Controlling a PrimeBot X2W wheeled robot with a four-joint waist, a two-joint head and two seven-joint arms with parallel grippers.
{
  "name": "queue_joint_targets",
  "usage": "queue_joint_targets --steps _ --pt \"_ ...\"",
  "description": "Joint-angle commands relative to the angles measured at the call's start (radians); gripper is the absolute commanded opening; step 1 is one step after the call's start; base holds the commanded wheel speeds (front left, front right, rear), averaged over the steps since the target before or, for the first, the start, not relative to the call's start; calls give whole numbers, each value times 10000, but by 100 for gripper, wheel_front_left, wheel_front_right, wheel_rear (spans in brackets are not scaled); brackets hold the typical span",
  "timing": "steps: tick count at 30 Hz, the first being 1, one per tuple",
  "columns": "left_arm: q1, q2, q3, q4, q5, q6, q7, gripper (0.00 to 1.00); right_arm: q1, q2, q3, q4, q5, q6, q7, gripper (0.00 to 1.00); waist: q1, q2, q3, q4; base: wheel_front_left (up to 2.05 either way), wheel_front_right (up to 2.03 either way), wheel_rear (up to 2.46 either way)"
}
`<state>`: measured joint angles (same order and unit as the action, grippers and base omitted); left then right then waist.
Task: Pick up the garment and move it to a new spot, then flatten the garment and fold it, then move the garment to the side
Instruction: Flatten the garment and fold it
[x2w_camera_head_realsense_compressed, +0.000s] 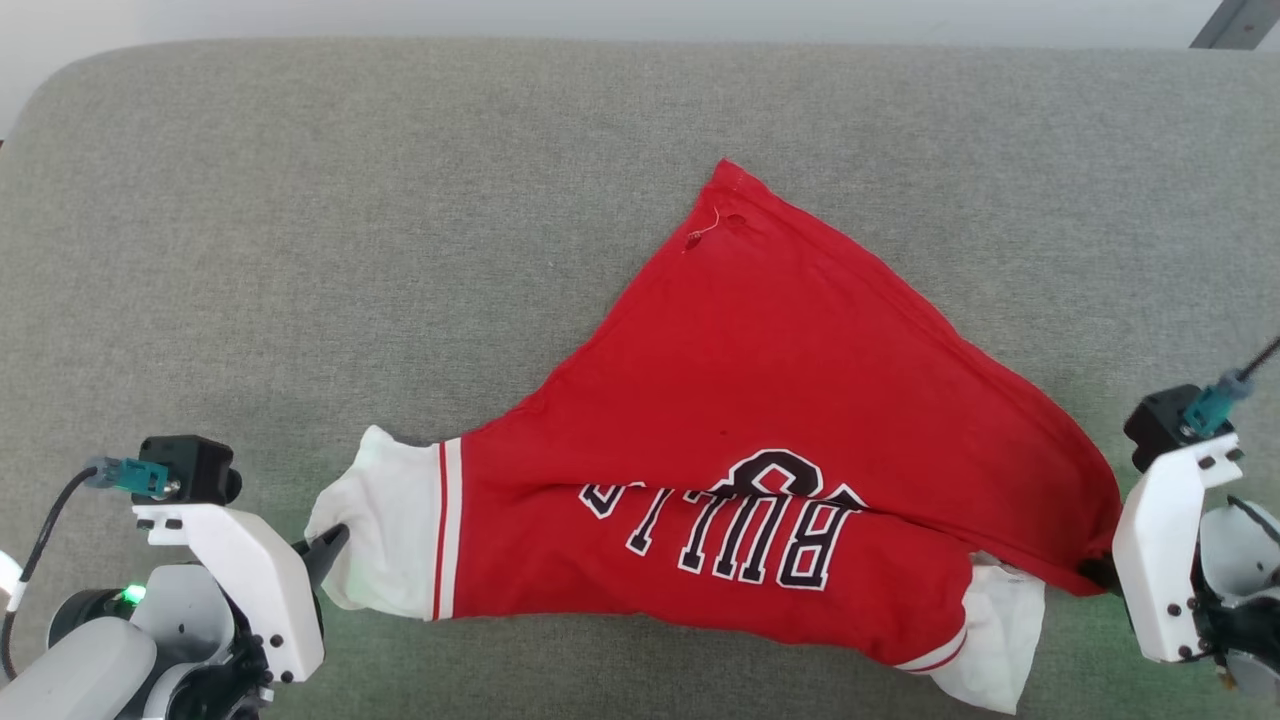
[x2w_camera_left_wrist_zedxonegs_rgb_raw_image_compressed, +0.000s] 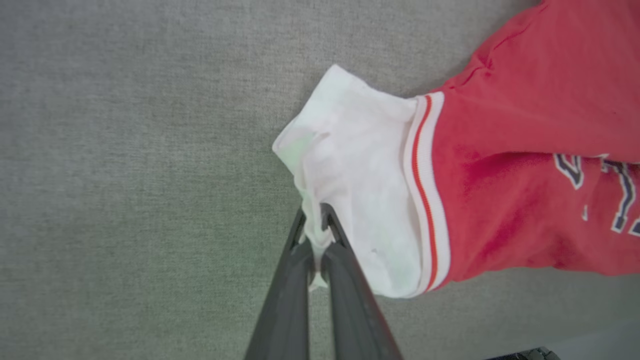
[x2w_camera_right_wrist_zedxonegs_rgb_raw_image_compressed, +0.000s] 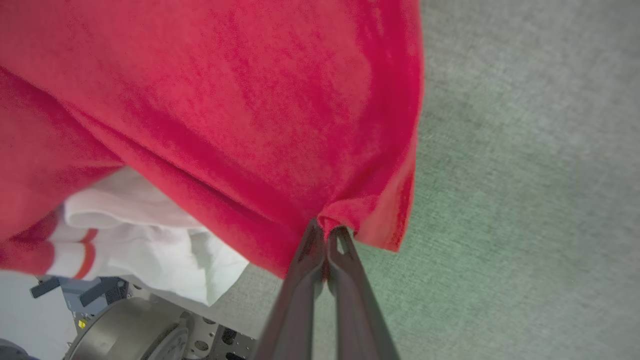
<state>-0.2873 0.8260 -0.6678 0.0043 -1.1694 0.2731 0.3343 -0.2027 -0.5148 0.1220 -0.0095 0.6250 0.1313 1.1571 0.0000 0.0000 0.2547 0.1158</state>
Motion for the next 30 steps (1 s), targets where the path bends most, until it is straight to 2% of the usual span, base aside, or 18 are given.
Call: queue_joint_targets --steps 1,2,3,4,5,6,7,11,15,20,23,26,30 --pt "-11 4 1 -16 42 -11 13 0 64 119 -119 61 -146 -11 -145 0 0 0 13 14 0 0 0" --pt "-37 -4 -16 -6 61 -30 26 0 187 212 -234 188 -281 -11 -227 0 0 0 29 28 0 0 0" --pt "-65 -20 -23 6 69 -53 38 0 270 315 -288 312 -357 -11 -343 7 0 0 42 40 0 0 0" --pt "-101 -33 -24 12 67 -71 55 0 240 438 -422 445 -449 -11 -519 35 0 0 61 57 0 0 0" --pt "-129 -42 -32 27 74 -63 54 0 188 520 -457 533 -548 -11 -669 47 0 0 74 74 0 0 0" --pt "-143 -51 -40 39 83 -86 50 0 147 595 -486 633 -605 -11 -782 95 0 0 92 96 0 0 0" --pt "-150 -66 -45 52 85 -96 52 0 104 674 -557 731 -675 -11 -874 100 0 0 103 114 0 0 0" --pt "-155 -109 -26 90 27 -142 21 0 -43 616 -741 469 -823 -14 -958 100 0 0 123 180 0 0 0" --pt "-104 -73 20 60 2 -133 -30 0 -139 702 -1151 -553 -858 -9 -651 100 0 0 117 203 0 0 0" --pt "-92 -84 34 -34 13 -112 -96 0 -516 1026 -1664 -2086 -1178 -9 -696 100 0 0 145 297 0 0 0" --pt "-207 -149 6 -88 78 -134 -86 0 -1121 1342 -1647 -2553 -1479 -9 -1129 100 0 0 242 431 0 0 0" --pt "-387 -260 -53 -100 144 -185 -55 0 -1881 1713 -1469 -2318 -1722 -9 -1916 100 0 0 389 655 0 0 0" --pt "-719 -501 -204 -9 317 -355 13 0 -3084 1961 -947 -1284 -2006 -9 -3002 100 0 0 597 1093 0 0 0"
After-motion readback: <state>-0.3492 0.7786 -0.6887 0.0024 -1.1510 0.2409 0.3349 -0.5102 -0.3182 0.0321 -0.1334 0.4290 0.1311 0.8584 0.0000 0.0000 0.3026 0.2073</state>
